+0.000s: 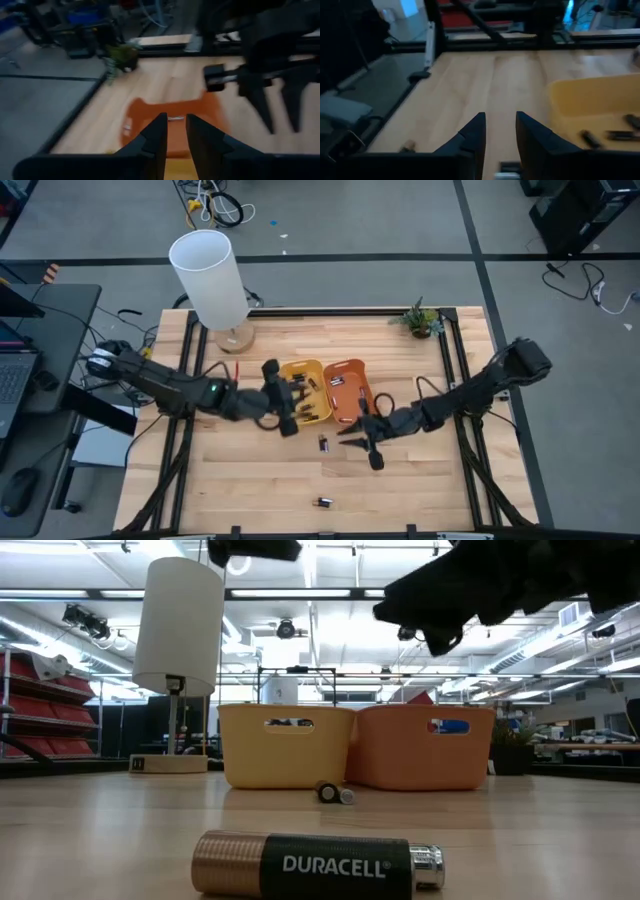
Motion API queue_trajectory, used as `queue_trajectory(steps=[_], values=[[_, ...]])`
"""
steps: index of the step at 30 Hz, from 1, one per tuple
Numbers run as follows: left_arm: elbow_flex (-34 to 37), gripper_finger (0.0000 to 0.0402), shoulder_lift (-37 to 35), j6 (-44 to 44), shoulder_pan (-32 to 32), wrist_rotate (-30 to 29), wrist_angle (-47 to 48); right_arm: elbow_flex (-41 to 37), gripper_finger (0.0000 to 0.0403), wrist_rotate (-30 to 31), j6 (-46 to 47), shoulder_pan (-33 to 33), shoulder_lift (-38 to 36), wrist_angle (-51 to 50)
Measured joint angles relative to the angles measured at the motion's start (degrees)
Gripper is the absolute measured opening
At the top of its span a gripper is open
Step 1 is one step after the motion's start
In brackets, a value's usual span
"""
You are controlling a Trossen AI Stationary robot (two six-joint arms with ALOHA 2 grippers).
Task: Sort batteries
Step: Put the top black battery into the yellow bin
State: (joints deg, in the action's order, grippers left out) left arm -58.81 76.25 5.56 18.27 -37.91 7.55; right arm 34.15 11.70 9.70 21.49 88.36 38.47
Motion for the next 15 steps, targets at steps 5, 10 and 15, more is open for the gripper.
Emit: queue_trajectory(steps=[5, 10, 15], values=[[0.00, 0.0085, 1.30, 2.03, 3.97, 3.10, 2.41, 1.61, 0.0108, 3.39, 0.64, 1.56, 8.22, 4.03], [0.01, 0.0086, 4.54, 2.63, 5.26, 5.67, 4.13, 4.13, 0.0130, 9.47, 4.07, 1.77, 14.35, 3.89], [-0.02, 0.0086, 7.22, 4.02, 5.79, 5.60, 4.96, 8.22, 0.0173, 10.71, 3.33, 3.79, 19.65, 3.90]])
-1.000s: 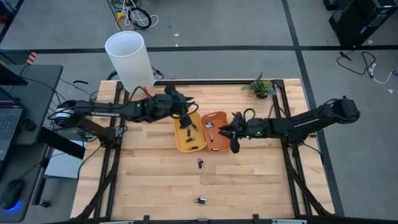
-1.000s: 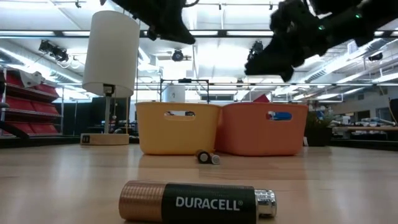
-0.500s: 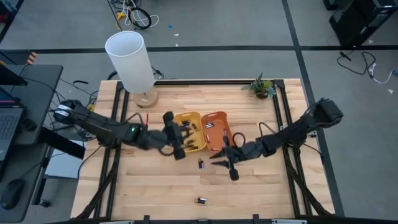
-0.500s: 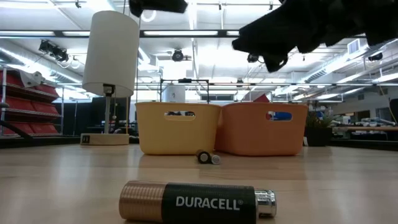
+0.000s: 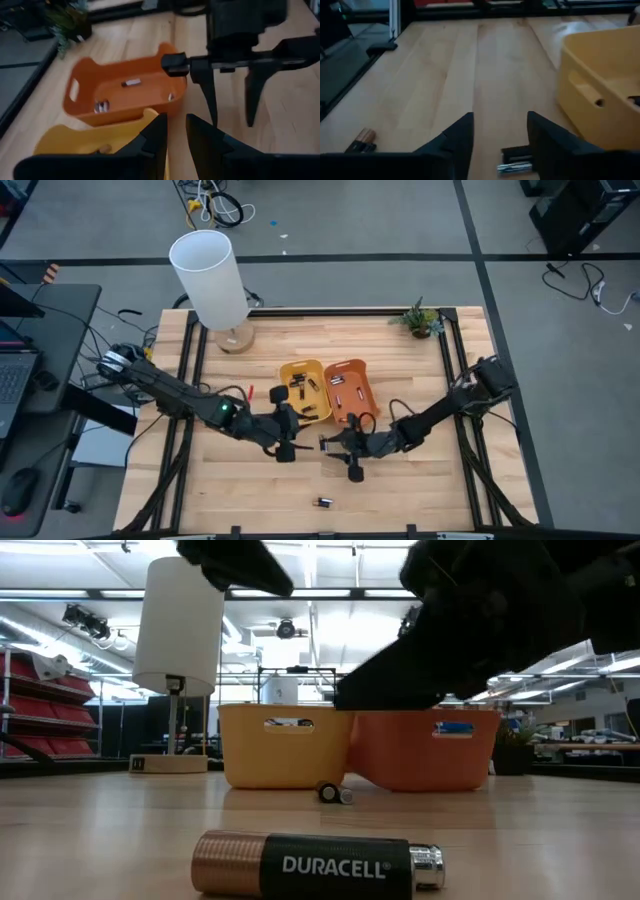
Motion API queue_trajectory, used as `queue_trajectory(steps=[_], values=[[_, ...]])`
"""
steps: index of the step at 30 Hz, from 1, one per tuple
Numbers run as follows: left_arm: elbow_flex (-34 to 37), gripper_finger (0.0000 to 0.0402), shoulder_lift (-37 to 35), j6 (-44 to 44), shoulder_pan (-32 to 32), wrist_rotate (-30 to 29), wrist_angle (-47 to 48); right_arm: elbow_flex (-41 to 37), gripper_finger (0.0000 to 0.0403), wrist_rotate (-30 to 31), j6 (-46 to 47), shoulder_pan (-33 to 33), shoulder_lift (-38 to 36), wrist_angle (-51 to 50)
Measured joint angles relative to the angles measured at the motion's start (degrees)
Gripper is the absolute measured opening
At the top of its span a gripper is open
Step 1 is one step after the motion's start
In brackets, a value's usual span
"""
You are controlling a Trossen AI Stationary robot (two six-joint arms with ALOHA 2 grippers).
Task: Sort batteries
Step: Put the top black battery into the yellow bin
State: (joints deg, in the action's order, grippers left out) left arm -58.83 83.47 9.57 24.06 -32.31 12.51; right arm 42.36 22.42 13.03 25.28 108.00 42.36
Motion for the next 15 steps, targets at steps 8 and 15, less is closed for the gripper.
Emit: queue_trajectory(steps=[8, 15], values=[[-0.02, 0.0086, 0.82, 1.48, 1.06, -4.06, 2.03, 9.74, 0.0272, 10.85, -1.01, 1.70, 6.04, -10.61], [-0.02, 0.0085, 0.80, 0.38, 1.48, -4.38, 1.02, 15.64, 0.0319, 10.54, -2.77, 3.61, 3.29, -20.82]])
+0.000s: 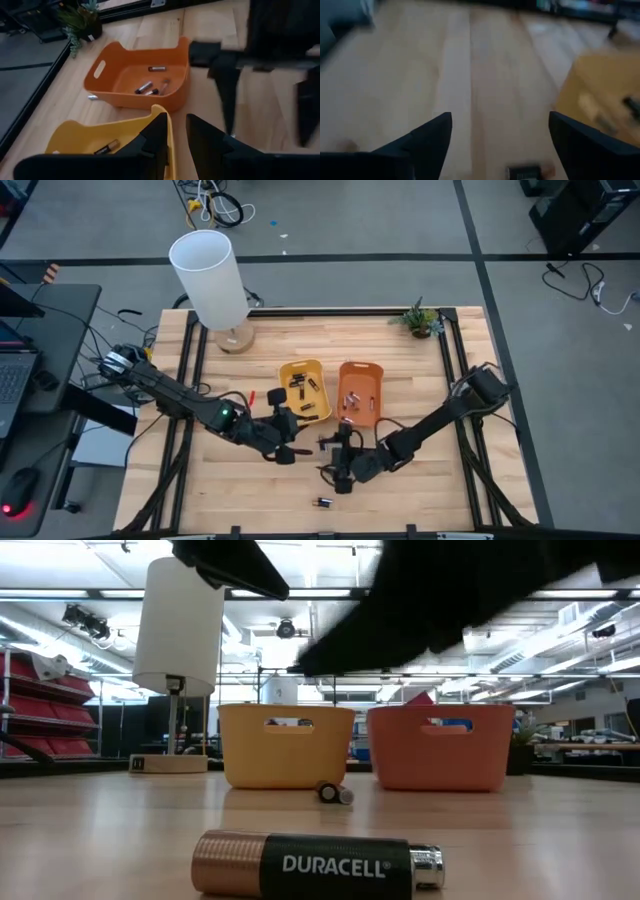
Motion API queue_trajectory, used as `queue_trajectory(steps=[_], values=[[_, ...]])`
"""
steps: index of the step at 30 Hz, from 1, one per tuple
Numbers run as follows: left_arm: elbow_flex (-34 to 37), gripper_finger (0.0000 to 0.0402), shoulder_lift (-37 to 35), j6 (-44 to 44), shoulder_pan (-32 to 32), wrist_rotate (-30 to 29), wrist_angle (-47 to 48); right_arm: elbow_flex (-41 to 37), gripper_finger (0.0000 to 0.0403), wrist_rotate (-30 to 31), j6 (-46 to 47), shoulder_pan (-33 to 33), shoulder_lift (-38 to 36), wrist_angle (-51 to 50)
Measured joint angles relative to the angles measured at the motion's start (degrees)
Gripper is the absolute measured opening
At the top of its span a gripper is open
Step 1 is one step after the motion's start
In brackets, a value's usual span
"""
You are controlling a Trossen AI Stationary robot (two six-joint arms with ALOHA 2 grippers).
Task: Sort batteries
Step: Put the top black battery into the yellow bin
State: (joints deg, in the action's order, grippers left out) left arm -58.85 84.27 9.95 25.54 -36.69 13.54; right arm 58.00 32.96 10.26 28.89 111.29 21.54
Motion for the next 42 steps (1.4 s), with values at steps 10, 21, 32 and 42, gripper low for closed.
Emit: queue_trajectory(steps=[10, 21, 32, 42], values=[[0.00, 0.0085, -0.01, 0.74, 0.03, -0.73, 0.97, 1.55, 0.0302, 5.67, 7.84, 4.70, -12.97, -14.62], [-0.02, 0.0085, -9.19, 8.73, 4.81, -13.39, 13.37, 1.35, 0.0270, 1.87, 30.99, 9.99, -6.73, -28.77], [0.00, 0.0085, -8.63, 12.84, 6.84, -12.46, 15.85, 1.37, 0.0266, 11.12, 36.65, 4.07, 4.03, -11.02], [0.02, 0.0085, -8.48, 19.28, 7.19, -12.98, 25.30, 6.42, 0.0257, 10.28, 34.42, -1.49, 8.73, -13.10]])
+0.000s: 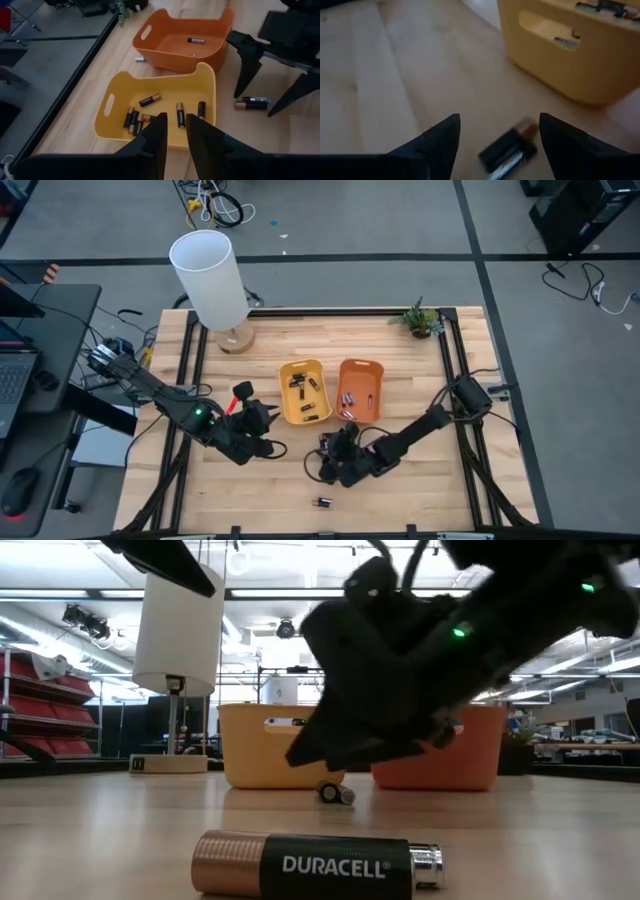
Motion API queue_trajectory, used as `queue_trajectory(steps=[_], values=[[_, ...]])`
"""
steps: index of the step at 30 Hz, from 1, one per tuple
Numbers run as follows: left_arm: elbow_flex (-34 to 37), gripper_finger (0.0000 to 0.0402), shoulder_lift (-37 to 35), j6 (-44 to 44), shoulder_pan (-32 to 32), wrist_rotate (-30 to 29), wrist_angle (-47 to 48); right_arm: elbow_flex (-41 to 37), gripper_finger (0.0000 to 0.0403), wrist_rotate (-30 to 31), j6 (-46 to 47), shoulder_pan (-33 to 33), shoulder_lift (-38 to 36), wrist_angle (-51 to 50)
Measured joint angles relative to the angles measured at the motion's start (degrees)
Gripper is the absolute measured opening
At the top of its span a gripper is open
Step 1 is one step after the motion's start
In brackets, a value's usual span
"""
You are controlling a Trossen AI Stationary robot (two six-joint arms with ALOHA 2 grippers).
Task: Sort batteries
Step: Put the top black battery into the yellow bin
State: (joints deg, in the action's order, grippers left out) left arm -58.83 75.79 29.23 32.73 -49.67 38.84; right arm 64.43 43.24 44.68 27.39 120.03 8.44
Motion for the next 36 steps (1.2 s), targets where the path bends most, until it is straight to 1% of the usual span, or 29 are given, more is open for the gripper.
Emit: queue_trajectory(steps=[4, 8, 13, 17, 23, 25, 27, 29, 33, 36], values=[[0.00, 0.0085, 0.14, -0.05, 0.02, 0.04, 0.15, 0.97, 0.0251, -2.01, -0.67, -1.62, -0.05, -2.86], [0.04, 0.0085, 0.48, -0.05, 0.02, 0.04, 0.25, 1.24, 0.0240, -6.94, 1.33, -2.56, -0.04, -4.86], [0.04, 0.0085, 1.80, -0.04, 0.02, -0.85, -0.16, 1.22, 0.0217, -8.05, 2.10, -2.55, -0.04, -7.53], [0.04, 0.0085, 3.68, -0.04, 0.00, -1.14, -0.78, 1.24, 0.0184, -8.84, 2.17, -2.55, -0.11, -8.32], [0.04, 0.0085, 5.18, -0.29, -0.02, -1.15, -0.75, 1.24, 0.0116, -11.64, 2.19, -1.73, -0.24, -8.52], [0.04, 0.0085, 5.20, -0.31, -0.02, -1.14, -0.78, 1.28, 0.0096, -13.01, 2.29, -1.08, -0.31, -7.74], [-0.03, 0.0085, 5.20, -0.31, -0.02, -1.18, -0.75, 1.53, 0.0076, -16.18, 2.52, -0.15, -0.48, -6.77], [-0.05, 0.0085, 5.09, -0.33, -0.02, -1.16, -0.94, 1.26, 0.0058, -16.65, 2.06, 0.46, -0.29, -5.79], [-0.11, 0.0085, 5.01, -0.28, 0.02, -1.14, -1.19, 1.13, 0.0033, -19.10, -0.31, 0.82, -0.31, -1.13], [-0.13, 0.0085, 5.01, -0.35, 0.04, -1.15, -1.20, 1.09, 0.0030, -19.75, -1.94, 0.88, -1.03, -0.27]])
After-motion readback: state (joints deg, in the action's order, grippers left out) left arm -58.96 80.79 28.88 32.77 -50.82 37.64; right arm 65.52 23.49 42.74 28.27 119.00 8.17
